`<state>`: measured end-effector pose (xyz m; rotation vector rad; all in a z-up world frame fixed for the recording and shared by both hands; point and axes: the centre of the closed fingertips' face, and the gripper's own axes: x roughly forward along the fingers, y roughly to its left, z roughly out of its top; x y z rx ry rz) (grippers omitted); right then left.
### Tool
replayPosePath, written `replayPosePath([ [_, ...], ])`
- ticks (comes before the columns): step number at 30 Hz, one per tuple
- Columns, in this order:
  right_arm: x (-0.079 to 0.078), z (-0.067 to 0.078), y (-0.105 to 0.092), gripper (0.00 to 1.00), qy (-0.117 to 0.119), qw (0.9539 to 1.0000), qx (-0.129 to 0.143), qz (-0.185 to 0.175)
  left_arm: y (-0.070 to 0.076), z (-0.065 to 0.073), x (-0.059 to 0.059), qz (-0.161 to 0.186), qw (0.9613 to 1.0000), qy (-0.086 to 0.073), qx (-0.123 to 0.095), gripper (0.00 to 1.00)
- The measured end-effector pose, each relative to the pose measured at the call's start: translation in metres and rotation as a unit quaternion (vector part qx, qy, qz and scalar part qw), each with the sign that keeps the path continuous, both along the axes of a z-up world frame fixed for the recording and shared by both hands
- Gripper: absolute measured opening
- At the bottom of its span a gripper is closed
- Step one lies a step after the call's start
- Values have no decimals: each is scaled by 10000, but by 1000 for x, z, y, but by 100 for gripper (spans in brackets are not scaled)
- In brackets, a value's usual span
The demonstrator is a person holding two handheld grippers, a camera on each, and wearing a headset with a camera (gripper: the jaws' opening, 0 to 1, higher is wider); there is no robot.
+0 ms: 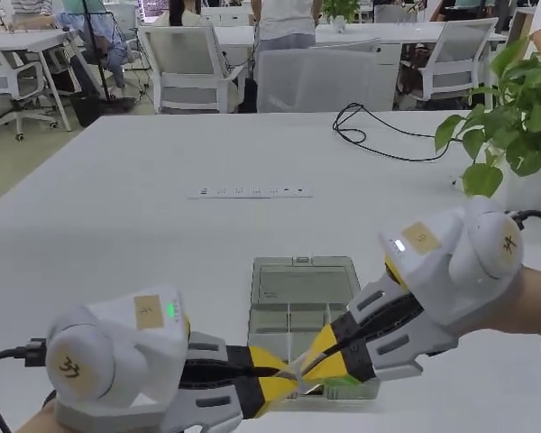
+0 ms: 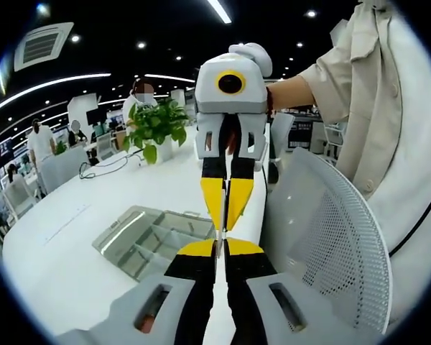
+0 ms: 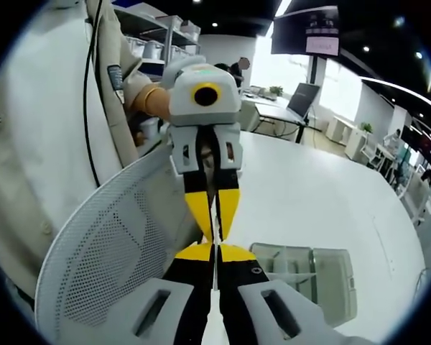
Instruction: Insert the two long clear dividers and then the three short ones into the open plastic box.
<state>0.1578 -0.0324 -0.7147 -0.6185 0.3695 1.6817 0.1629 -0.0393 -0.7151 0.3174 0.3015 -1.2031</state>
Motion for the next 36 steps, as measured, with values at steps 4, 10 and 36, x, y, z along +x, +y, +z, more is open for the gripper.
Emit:
replayPosePath([
  [4, 4, 2, -1, 2, -3, 9999, 0, -101, 4, -2, 3, 150, 9999, 10, -34, 7],
  [10, 17, 1, -6, 2, -48, 9993, -59, -364, 10, -4, 6, 346, 9994, 39, -47, 12],
  [36, 92, -27, -36, 2, -361, 9849, -465, -1628, 33, -5, 30, 1288, 9902, 245, -487, 50],
])
